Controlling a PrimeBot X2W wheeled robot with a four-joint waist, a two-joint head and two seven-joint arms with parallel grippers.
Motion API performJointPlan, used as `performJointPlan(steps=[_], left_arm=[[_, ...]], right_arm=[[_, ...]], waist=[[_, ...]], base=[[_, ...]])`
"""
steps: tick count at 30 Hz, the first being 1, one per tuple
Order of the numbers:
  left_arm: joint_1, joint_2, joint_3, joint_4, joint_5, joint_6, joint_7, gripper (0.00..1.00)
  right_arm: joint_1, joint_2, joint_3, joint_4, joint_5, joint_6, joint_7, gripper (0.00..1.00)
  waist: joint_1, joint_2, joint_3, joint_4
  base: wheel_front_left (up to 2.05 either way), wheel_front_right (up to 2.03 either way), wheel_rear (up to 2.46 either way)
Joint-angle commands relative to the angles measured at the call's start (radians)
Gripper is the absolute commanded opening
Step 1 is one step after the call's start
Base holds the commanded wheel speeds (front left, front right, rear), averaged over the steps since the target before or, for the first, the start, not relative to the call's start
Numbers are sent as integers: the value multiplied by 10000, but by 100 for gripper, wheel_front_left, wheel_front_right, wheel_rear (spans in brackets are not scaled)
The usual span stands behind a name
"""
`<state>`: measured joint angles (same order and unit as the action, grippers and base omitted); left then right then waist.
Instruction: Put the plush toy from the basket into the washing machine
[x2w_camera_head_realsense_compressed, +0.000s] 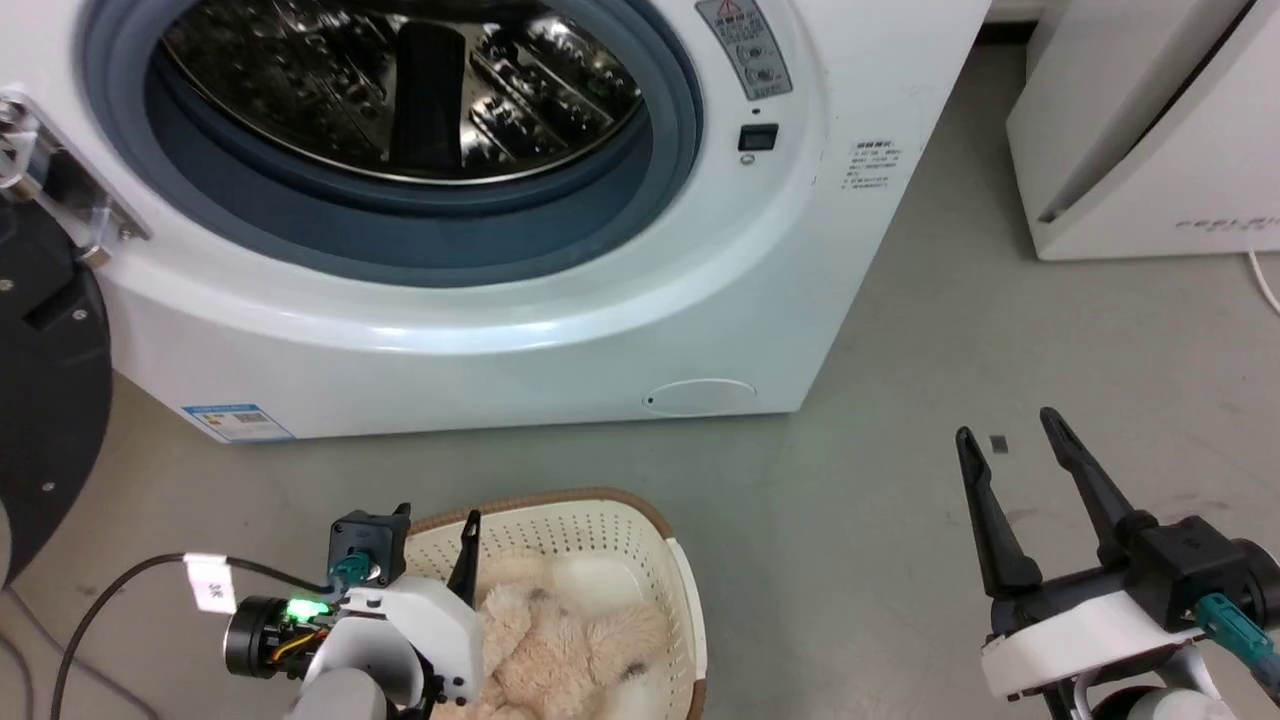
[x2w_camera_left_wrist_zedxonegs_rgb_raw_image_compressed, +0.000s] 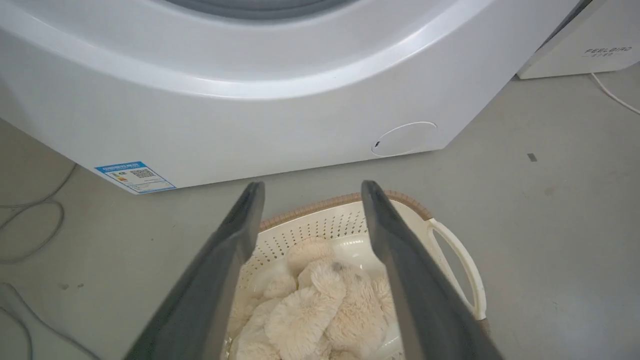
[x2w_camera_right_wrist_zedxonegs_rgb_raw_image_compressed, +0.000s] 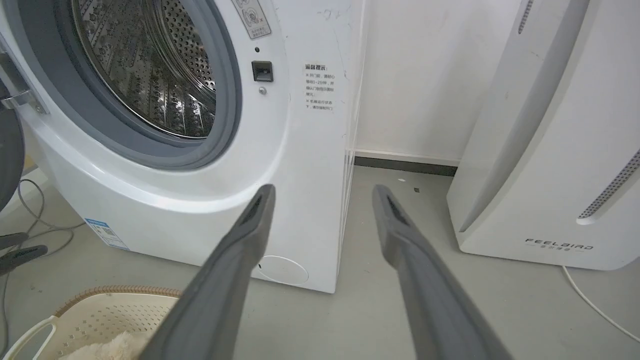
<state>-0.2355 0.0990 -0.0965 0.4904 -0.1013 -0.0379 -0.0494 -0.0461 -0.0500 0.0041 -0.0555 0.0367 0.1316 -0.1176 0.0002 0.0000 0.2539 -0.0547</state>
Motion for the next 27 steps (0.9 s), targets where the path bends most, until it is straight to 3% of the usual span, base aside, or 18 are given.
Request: performJointPlan(steps=[1,27], left_arm=[[-325,149,-150,456,22,89,-35,100],[-2443,998,-1250,3829,-152,-324,-78,100]], right_arm=[[-224,-1,7,-79,58,-5,-125,100],[-795,-2,100,-449,603,-6,-644,100]], waist=[[-2,0,177,-56],[-2,0,2199,-583]], base=[[0,0,0],[0,0,0]])
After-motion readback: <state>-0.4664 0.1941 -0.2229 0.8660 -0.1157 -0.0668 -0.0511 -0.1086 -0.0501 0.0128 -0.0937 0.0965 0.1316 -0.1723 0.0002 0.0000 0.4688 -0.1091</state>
